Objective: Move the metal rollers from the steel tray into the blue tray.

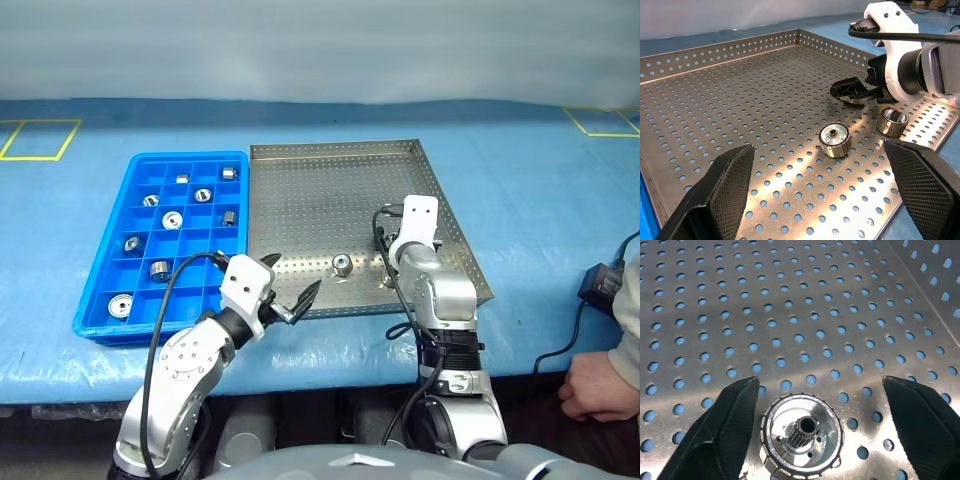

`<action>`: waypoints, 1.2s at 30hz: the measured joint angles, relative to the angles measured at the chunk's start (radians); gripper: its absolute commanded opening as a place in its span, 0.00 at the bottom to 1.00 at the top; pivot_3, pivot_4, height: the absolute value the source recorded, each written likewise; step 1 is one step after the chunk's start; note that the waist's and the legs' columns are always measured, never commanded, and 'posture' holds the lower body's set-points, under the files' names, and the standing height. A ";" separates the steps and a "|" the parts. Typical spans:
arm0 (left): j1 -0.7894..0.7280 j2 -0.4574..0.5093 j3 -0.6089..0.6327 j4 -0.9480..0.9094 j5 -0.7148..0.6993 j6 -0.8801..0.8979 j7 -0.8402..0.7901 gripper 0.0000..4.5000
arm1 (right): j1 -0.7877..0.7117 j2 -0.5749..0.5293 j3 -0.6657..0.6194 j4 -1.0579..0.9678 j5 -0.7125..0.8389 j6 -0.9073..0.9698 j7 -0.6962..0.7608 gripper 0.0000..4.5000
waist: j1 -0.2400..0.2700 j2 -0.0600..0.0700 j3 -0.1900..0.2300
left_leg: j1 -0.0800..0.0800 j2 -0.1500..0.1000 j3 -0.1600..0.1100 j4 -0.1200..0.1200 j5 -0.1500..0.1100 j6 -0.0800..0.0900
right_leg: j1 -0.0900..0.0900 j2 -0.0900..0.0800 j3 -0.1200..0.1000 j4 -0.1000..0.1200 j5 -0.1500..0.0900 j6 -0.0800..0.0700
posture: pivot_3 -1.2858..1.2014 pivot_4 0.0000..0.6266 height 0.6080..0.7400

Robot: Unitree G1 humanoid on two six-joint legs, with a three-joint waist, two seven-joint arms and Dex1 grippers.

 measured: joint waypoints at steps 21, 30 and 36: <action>0.025 -0.101 0.113 -0.014 0.010 -0.010 0.175 1.00 | -0.145 0.026 0.274 -0.039 0.021 -0.002 0.232 0.38 | 0.015 0.003 0.001 | 0.000 0.000 -0.001 -0.002 0.000 0.000 | 0.000 0.001 -0.001 0.000 0.002 -0.002 | 0.64 0.24 1.00; 0.141 -0.165 0.245 -0.094 0.082 -0.040 0.333 1.00 | -0.206 0.071 0.413 0.097 0.031 -0.130 0.369 0.38 | 0.077 0.002 0.001 | -0.001 0.000 -0.004 -0.001 0.000 -0.001 | 0.000 0.000 -0.004 -0.001 -0.001 0.001 | 0.70 0.24 1.00; 0.218 -0.196 0.295 -0.127 0.093 -0.056 0.374 1.00 | -0.229 0.074 0.430 0.184 0.045 -0.188 0.419 0.38 | 0.126 0.002 0.001 | -0.002 0.000 -0.005 -0.001 0.000 -0.002 | 0.000 0.000 -0.005 -0.001 -0.004 -0.004 | 0.72 0.24 1.00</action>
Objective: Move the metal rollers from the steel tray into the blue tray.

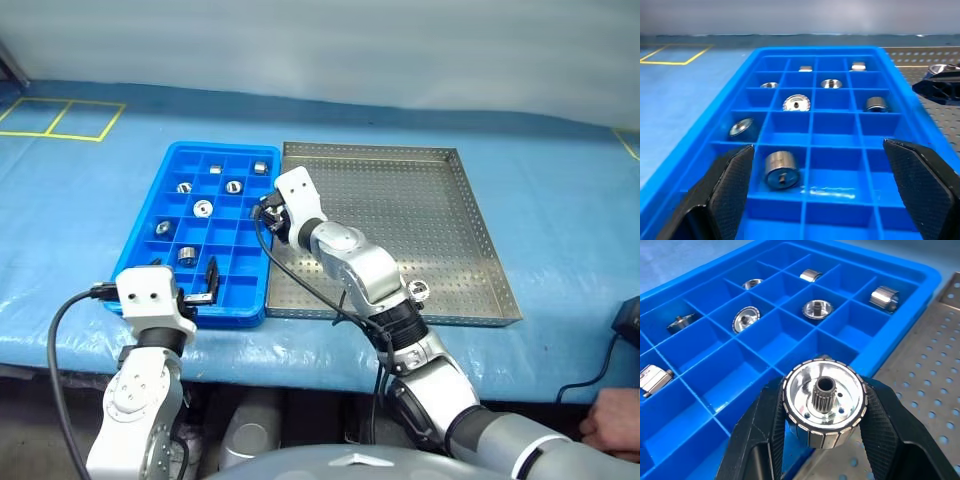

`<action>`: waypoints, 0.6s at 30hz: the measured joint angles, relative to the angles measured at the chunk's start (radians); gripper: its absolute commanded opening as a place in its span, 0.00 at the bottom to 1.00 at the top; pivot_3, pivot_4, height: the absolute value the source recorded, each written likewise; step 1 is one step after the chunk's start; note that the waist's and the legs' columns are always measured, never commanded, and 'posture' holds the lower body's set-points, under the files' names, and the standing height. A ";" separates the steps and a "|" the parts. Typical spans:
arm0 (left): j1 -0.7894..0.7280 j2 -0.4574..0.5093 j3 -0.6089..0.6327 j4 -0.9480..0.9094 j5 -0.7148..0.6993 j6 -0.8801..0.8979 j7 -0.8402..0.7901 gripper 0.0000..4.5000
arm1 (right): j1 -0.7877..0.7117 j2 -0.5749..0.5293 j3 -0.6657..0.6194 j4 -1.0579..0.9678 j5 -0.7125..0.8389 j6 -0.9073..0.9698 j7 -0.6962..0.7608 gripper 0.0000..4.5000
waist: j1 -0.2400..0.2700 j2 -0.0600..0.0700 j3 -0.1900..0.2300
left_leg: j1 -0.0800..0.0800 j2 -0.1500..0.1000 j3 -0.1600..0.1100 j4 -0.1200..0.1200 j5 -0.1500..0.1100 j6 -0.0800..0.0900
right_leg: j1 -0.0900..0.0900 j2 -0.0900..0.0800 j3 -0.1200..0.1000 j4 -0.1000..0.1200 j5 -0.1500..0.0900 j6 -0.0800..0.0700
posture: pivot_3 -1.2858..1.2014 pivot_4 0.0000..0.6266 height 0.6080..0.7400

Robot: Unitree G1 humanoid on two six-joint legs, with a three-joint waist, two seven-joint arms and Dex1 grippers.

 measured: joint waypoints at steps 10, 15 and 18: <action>0.059 -0.027 0.003 -0.033 0.026 -0.035 0.031 1.00 | -0.063 0.002 0.017 0.174 0.004 -0.109 0.049 0.38 | 0.072 0.000 0.000 | -0.001 0.000 0.000 0.000 0.000 -0.001 | -0.001 0.001 -0.001 0.000 0.000 0.001 | 0.75 0.24 1.00; 0.094 -0.043 0.003 -0.045 0.035 -0.039 0.040 1.00 | -0.088 0.002 0.017 0.256 0.004 -0.161 0.058 0.38 | 0.126 0.000 0.000 | -0.002 0.000 0.000 -0.001 -0.001 -0.002 | -0.003 0.002 -0.002 0.000 0.000 0.000 | 0.76 0.24 1.00; 0.111 -0.053 0.002 -0.055 0.035 -0.046 0.047 1.00 | -0.104 0.002 0.009 0.292 0.007 -0.185 0.054 0.38 | 0.160 0.000 0.000 | -0.003 0.000 0.000 0.000 -0.001 -0.002 | -0.004 0.002 -0.002 0.000 0.000 0.000 | 0.76 0.24 1.00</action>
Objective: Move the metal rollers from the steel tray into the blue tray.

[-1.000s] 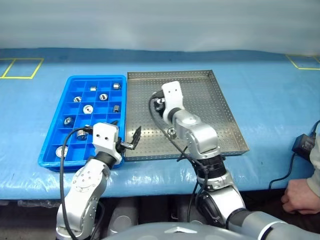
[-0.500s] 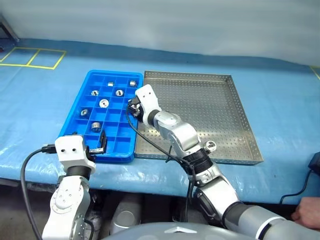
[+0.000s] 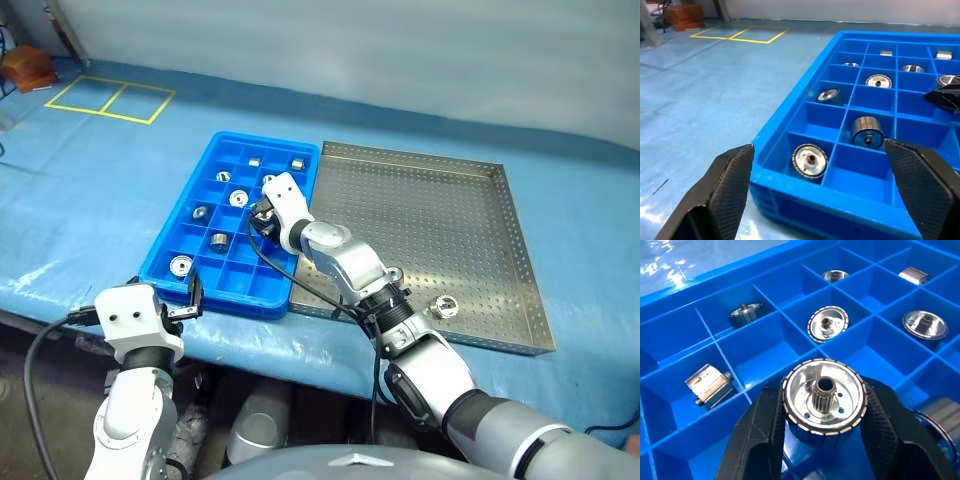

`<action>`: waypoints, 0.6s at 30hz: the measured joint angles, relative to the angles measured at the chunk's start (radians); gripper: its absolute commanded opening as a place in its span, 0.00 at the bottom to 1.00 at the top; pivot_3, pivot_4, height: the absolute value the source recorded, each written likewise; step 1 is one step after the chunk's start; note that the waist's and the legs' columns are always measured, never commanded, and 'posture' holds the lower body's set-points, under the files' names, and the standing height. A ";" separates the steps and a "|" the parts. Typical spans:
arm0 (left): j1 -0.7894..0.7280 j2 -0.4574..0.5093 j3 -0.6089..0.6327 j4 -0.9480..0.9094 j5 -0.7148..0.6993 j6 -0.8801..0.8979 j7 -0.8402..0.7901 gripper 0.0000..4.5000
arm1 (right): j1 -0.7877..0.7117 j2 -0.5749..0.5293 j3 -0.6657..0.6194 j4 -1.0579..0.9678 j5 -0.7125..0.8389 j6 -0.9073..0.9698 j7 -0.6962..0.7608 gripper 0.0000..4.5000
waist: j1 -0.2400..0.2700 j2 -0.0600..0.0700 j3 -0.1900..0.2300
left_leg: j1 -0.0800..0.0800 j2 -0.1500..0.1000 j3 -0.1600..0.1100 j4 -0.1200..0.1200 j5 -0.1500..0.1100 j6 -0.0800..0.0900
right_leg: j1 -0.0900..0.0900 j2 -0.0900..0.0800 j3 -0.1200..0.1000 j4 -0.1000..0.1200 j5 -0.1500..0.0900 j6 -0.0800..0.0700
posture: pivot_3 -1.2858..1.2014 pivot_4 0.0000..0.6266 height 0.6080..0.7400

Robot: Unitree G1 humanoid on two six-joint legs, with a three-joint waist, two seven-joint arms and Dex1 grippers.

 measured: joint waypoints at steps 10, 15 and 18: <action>-0.035 0.010 -0.030 -0.001 -0.001 -0.009 -0.012 1.00 | -0.001 -0.002 -0.035 0.031 0.001 -0.013 -0.035 0.38 | 0.088 0.000 0.000 | -0.006 -0.001 0.003 0.000 -0.001 -0.002 | -0.008 0.001 -0.001 0.000 0.002 0.003 | 0.73 0.24 1.00; -0.063 0.019 -0.031 0.016 -0.002 -0.004 -0.025 1.00 | -0.001 -0.007 -0.058 0.022 -0.004 -0.007 -0.048 0.38 | 0.093 0.000 0.000 | -0.006 -0.001 0.006 0.000 -0.001 -0.002 | -0.008 0.001 -0.001 0.000 0.001 0.002 | 0.71 0.24 1.00; -0.073 0.021 -0.033 0.024 -0.003 0.004 -0.036 1.00 | 0.004 -0.010 -0.065 -0.005 -0.006 -0.002 -0.051 0.54 | 0.088 0.000 0.000 | -0.007 -0.001 0.006 0.000 -0.001 -0.002 | -0.008 0.002 -0.001 0.001 0.001 0.002 | 0.70 0.24 1.00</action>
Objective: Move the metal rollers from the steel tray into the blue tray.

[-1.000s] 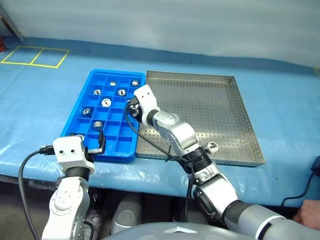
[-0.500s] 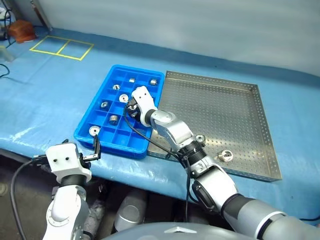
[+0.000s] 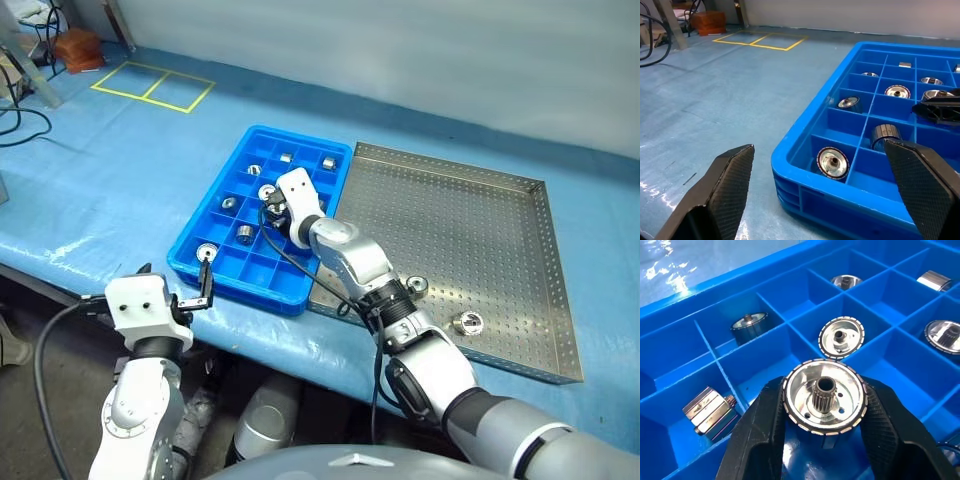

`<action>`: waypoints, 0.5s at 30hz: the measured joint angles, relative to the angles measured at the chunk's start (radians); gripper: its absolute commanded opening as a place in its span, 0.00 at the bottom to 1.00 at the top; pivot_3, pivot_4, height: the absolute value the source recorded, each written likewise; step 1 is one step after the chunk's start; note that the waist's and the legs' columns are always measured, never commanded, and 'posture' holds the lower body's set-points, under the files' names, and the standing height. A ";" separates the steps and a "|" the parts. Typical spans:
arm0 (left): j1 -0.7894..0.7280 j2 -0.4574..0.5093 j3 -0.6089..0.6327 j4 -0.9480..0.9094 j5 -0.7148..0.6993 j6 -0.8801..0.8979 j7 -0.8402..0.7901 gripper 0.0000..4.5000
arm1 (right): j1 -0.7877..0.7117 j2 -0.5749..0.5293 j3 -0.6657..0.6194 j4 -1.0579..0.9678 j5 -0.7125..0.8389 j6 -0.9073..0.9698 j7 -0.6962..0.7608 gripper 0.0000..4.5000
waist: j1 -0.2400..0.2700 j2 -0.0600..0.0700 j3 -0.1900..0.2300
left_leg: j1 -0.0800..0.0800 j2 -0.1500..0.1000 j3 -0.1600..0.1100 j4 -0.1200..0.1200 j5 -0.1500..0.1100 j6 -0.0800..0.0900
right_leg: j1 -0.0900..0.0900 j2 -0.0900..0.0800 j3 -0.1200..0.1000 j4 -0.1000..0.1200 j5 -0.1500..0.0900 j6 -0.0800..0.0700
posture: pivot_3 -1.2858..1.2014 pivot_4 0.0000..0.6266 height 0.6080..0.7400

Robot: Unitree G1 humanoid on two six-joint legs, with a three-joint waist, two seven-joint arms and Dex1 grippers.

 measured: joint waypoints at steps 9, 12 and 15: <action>-0.070 0.029 -0.019 0.046 -0.010 0.022 -0.037 1.00 | 0.101 -0.018 -0.003 -0.251 0.015 0.151 0.021 1.00 | -0.027 0.000 0.000 | -0.001 0.000 -0.001 0.002 0.000 0.000 | 0.001 0.000 -0.001 0.000 0.000 0.000 | 0.66 0.24 1.00; -0.097 0.039 -0.030 0.057 -0.017 0.030 -0.056 1.00 | 0.140 -0.059 -0.021 -0.392 0.024 0.218 0.020 1.00 | -0.052 0.000 0.000 | -0.001 0.000 -0.002 0.003 0.000 0.000 | 0.001 0.000 -0.001 0.000 0.000 0.000 | 0.64 0.24 1.00; -0.130 0.072 -0.049 0.087 -0.030 0.039 -0.097 1.00 | 0.208 -0.122 -0.059 -0.574 0.030 0.321 0.010 1.00 | -0.079 0.000 -0.001 | -0.001 -0.001 -0.003 0.003 0.000 0.000 | 0.003 0.000 -0.002 0.000 0.000 0.000 | 0.62 0.24 1.00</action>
